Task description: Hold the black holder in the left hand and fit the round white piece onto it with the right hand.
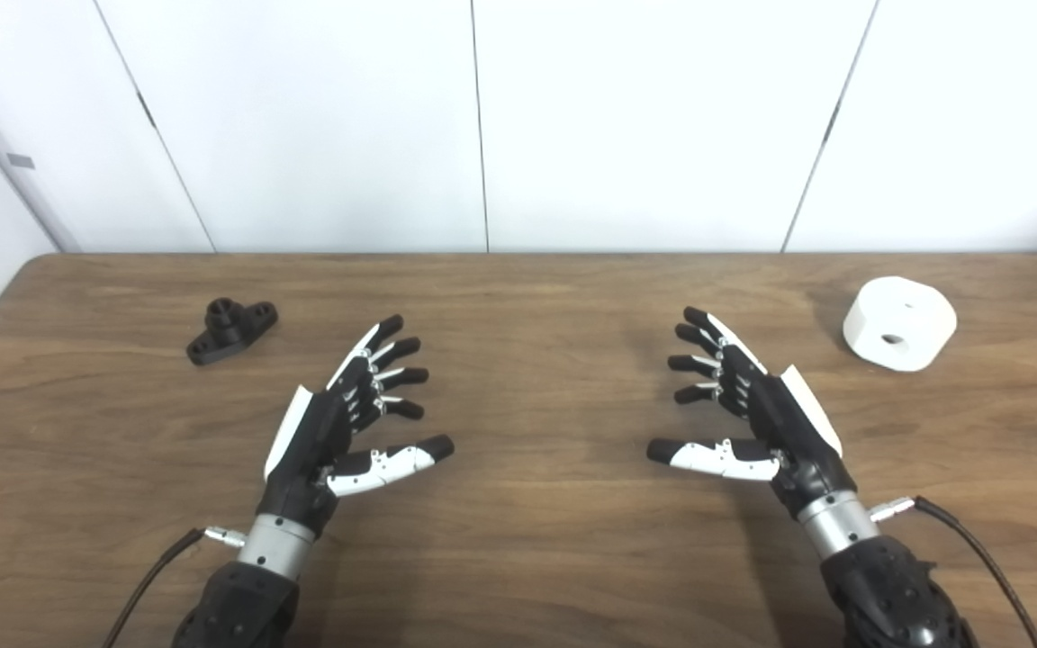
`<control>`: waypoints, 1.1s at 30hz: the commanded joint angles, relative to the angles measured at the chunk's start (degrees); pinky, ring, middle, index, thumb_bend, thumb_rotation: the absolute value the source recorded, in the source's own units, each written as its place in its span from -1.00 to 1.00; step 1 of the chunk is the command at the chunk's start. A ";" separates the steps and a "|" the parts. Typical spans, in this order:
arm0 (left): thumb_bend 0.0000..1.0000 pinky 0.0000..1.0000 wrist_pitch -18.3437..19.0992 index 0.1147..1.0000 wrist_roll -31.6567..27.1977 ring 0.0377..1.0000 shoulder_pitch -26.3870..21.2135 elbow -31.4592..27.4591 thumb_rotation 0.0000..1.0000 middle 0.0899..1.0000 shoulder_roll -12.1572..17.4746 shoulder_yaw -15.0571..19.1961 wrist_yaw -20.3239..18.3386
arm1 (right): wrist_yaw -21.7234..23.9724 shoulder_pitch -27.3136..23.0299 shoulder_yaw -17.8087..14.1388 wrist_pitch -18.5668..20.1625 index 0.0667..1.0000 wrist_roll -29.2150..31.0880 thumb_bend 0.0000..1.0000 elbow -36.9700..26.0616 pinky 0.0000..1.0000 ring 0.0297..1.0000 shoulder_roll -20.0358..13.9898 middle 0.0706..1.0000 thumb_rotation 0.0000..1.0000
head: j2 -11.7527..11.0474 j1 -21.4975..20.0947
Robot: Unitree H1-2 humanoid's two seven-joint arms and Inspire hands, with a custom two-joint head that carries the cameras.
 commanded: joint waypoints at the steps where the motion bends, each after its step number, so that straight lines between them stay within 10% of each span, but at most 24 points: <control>1: 0.63 0.24 -1.78 0.89 -0.67 0.56 -1.01 -1.35 -0.75 0.74 0.44 0.15 -0.08 | 0.00 -1.10 -0.29 -2.13 0.86 0.35 0.75 -2.07 0.32 0.60 -0.25 0.79 -0.40 | -0.53 3.06; 10: 0.62 0.24 -1.59 0.86 4.42 0.55 -1.77 0.40 -0.63 0.71 -1.90 -3.41 1.30 | 1.40 -0.45 -2.36 -1.44 0.90 4.09 0.67 -1.98 0.45 0.62 -2.20 0.81 -0.52 | -5.20 19.51; 33: 0.38 0.07 -1.80 0.56 5.57 0.33 -4.65 -0.01 -0.87 0.48 -1.44 -1.88 2.23 | 2.13 -0.34 -2.81 2.02 0.92 5.01 0.50 -5.03 0.52 0.64 -2.20 0.82 -1.00 | -7.05 20.19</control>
